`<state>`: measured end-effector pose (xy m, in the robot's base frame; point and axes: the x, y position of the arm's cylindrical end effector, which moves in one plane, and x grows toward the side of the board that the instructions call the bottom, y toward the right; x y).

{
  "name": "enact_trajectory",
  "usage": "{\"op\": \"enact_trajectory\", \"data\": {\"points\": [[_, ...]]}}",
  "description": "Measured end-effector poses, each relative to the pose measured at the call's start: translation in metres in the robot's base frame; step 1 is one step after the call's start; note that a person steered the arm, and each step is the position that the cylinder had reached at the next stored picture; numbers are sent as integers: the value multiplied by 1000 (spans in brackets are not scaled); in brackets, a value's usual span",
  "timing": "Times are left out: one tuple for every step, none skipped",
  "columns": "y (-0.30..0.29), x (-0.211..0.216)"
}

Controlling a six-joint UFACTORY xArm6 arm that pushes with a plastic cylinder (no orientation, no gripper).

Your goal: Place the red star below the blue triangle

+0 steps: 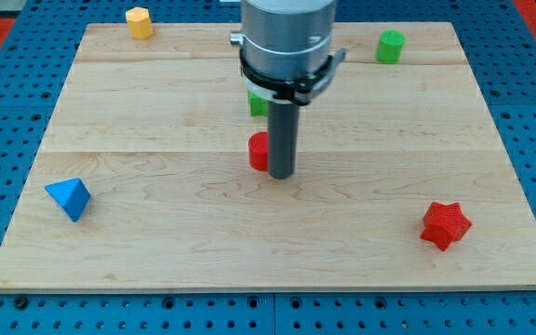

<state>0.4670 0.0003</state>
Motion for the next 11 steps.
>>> {"op": "enact_trajectory", "data": {"points": [[-12,5],[-44,70],[-116,121],[-225,140],[-286,112],[-288,73],[-253,47],[-208,39],[-147,34],[-95,26],[-77,26]]}}
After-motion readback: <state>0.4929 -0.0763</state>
